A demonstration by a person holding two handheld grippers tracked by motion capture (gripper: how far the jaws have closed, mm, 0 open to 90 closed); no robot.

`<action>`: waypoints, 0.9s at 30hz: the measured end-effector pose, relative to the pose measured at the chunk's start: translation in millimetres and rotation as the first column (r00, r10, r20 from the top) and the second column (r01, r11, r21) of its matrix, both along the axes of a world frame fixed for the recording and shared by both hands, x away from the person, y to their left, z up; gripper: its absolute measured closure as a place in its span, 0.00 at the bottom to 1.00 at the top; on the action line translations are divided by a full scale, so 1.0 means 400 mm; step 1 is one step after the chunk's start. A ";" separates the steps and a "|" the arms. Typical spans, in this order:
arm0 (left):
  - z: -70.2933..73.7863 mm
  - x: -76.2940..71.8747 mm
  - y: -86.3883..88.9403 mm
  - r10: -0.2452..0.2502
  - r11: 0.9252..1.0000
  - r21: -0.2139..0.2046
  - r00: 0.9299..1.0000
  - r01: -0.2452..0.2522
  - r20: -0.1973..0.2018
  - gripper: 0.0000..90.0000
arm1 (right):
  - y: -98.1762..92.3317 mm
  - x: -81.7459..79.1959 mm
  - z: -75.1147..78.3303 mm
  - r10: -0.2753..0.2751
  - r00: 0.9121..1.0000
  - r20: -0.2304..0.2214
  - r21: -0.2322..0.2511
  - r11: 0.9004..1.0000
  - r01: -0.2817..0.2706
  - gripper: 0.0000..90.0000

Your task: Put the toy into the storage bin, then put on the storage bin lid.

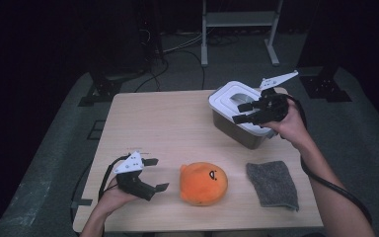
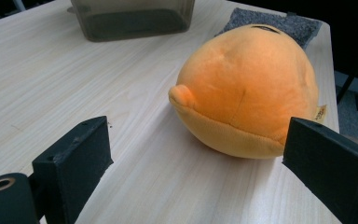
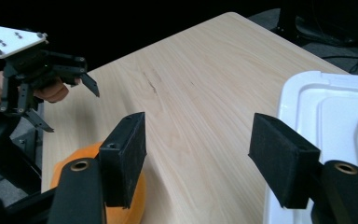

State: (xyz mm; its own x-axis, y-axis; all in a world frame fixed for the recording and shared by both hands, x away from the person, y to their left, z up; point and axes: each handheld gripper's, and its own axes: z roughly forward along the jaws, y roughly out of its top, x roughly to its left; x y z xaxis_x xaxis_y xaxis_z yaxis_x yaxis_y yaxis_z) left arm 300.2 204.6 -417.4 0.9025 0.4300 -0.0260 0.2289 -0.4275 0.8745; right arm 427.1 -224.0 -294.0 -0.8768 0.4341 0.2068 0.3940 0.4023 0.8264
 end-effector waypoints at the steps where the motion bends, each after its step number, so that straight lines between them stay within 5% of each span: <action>1: -0.001 0.001 0.000 -0.001 1.000 -0.002 1.000 0.001 -0.003 0.08 | -0.001 0.002 -0.001 0.001 1.000 -0.001 0.004 1.000 -0.001 0.39; 27: 0.004 0.001 0.004 -0.011 1.000 -0.006 1.000 0.011 0.006 0.08 | -0.011 0.055 -0.007 -0.016 1.000 -0.008 0.008 1.000 0.016 0.39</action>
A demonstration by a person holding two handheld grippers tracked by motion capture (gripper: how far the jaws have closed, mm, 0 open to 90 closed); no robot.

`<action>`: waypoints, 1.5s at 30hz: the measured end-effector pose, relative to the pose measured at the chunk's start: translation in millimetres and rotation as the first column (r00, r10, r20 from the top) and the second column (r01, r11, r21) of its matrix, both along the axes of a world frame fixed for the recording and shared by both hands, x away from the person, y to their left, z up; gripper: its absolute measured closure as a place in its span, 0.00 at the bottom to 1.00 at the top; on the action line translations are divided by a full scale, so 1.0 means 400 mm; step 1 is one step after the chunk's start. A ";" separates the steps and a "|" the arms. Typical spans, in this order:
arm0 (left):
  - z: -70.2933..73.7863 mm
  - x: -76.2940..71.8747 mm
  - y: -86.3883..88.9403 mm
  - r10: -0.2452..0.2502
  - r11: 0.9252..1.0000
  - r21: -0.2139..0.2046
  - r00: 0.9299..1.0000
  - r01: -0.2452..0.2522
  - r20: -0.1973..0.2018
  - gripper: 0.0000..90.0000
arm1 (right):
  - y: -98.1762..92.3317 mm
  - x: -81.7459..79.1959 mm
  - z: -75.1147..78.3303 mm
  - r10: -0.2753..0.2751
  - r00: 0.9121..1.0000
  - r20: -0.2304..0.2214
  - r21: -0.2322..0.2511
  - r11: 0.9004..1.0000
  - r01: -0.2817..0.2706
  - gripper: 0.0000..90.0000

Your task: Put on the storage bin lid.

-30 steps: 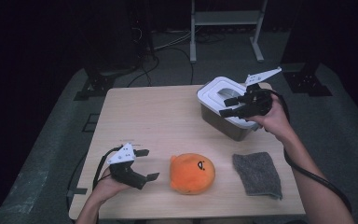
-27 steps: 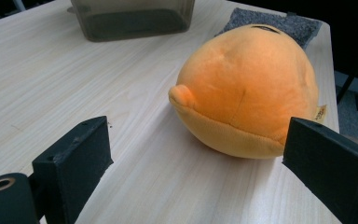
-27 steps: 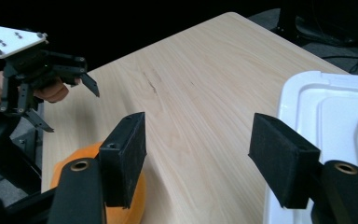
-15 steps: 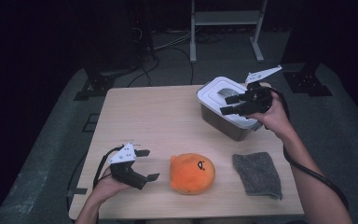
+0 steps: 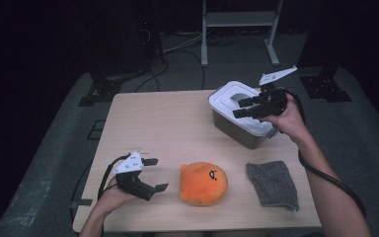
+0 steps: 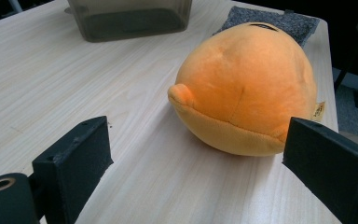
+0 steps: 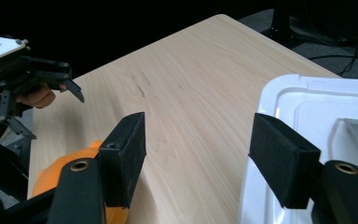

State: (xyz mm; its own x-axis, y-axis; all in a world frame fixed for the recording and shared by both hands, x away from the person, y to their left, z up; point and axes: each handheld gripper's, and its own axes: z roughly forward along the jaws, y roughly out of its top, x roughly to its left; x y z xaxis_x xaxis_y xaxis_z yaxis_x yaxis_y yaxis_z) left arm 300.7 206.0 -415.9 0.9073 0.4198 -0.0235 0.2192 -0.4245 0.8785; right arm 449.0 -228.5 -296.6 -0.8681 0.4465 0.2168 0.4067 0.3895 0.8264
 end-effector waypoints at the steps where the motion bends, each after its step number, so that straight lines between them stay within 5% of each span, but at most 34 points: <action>1: 0.000 0.000 0.000 -0.001 1.000 -0.001 1.000 0.001 0.001 0.08 | -0.001 0.002 0.000 -0.004 1.000 -0.001 -0.003 1.000 0.003 0.39; 22: -0.001 0.001 -0.005 -0.014 1.000 -0.001 1.000 0.014 -0.006 0.08 | -0.044 0.058 0.006 -0.065 0.998 0.013 0.002 0.998 0.065 0.40; 45: 0.004 -0.003 -0.004 -0.022 1.000 -0.009 1.000 0.022 -0.009 0.08 | -0.060 0.140 -0.026 -0.149 0.989 0.016 -0.055 0.987 0.150 0.42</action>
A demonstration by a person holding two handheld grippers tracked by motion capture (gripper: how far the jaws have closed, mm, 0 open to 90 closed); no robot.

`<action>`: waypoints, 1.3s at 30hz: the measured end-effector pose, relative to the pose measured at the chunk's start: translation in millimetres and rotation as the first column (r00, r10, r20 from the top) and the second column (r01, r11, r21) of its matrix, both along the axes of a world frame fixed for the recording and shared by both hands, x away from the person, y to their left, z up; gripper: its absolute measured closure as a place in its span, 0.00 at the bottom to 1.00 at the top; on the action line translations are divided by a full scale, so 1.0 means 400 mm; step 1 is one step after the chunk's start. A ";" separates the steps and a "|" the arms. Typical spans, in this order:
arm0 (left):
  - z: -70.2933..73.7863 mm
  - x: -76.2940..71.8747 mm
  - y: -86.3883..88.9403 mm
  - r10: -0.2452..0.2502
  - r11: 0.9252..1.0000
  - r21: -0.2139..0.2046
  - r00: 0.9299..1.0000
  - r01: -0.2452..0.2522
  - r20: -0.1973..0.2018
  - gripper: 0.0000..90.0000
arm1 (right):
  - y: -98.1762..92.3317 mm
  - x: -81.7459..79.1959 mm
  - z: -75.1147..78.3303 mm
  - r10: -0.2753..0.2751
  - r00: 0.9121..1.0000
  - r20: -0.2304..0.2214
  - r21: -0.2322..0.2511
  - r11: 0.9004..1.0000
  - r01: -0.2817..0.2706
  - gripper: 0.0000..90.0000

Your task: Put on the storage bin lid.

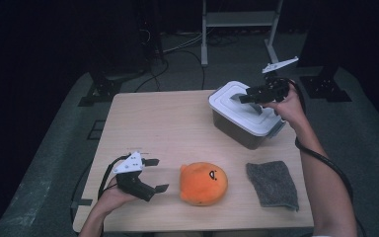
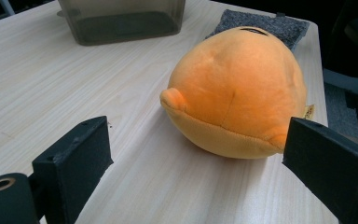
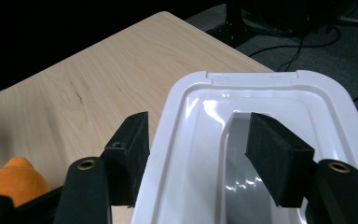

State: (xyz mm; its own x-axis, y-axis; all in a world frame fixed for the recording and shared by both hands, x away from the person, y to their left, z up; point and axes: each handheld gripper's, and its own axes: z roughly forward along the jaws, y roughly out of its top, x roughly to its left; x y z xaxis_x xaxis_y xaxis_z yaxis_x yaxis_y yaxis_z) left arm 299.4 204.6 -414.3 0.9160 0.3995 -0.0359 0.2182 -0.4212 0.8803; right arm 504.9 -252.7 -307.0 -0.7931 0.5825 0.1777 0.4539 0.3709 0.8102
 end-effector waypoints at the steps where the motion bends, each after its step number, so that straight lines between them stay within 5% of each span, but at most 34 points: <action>1: 0.000 0.000 0.000 -0.001 1.000 0.000 1.000 0.001 0.000 0.08 | -0.002 0.003 -0.001 -0.005 1.000 -0.003 0.000 1.000 0.005 0.42; 21: 0.001 0.000 0.001 -0.010 1.000 -0.013 1.000 0.010 -0.008 0.08 | -0.020 0.033 -0.055 -0.068 0.997 -0.033 0.013 0.998 0.068 0.46; 39: 0.000 0.000 0.002 -0.014 1.000 -0.009 1.000 0.014 -0.020 0.08 | -0.010 0.035 -0.079 -0.085 0.996 -0.031 -0.022 0.996 0.084 0.68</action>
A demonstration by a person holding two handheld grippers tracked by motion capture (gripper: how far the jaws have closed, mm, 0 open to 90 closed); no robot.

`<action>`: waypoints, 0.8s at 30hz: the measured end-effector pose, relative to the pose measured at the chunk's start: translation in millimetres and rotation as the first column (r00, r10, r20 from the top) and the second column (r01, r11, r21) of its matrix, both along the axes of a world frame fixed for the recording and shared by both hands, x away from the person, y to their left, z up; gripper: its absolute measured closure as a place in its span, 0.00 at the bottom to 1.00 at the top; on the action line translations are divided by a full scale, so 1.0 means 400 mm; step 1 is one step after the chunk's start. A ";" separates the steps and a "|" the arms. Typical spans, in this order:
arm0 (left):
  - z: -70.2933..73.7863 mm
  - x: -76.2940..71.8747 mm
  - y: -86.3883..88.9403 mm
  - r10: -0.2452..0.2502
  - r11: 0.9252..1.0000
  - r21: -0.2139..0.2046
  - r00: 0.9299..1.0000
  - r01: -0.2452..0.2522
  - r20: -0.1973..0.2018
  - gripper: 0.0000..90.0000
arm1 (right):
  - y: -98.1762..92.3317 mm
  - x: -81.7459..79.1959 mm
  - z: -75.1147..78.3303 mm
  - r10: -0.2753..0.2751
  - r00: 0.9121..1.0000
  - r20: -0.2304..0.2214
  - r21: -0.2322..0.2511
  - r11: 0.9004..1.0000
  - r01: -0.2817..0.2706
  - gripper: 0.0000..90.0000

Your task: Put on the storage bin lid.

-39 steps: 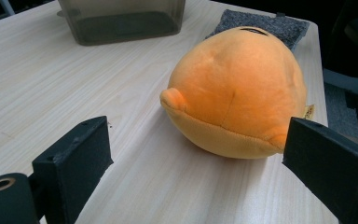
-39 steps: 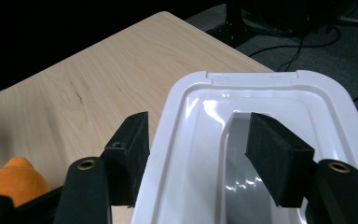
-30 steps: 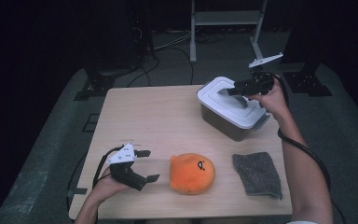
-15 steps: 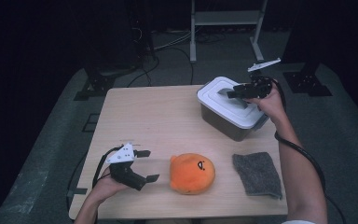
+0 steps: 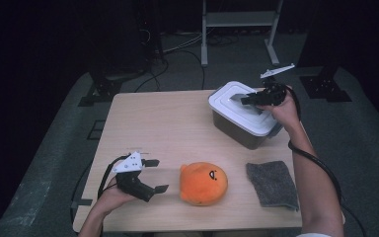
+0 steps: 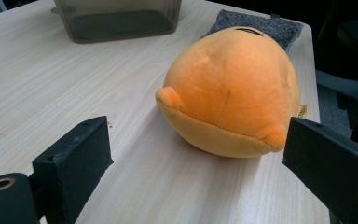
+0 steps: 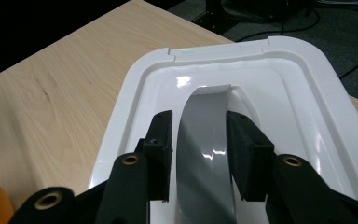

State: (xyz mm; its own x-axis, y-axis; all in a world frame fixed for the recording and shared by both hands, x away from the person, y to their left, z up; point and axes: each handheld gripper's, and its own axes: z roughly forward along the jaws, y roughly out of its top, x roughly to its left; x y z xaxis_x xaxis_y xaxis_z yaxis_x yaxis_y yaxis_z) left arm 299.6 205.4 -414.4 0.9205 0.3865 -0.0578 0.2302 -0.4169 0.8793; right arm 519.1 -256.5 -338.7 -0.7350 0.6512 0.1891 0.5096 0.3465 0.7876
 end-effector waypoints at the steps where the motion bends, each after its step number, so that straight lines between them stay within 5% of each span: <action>1: 0.000 0.000 -0.001 0.000 1.000 0.000 1.000 0.000 -0.001 0.08 | 0.002 0.000 -0.001 -0.001 1.000 0.000 0.000 1.000 0.001 0.70; 24: 0.001 -0.005 0.006 0.003 1.000 -0.005 1.000 -0.003 0.000 0.08 | 0.021 -0.006 0.000 0.046 0.999 -0.017 0.007 0.999 -0.046 0.74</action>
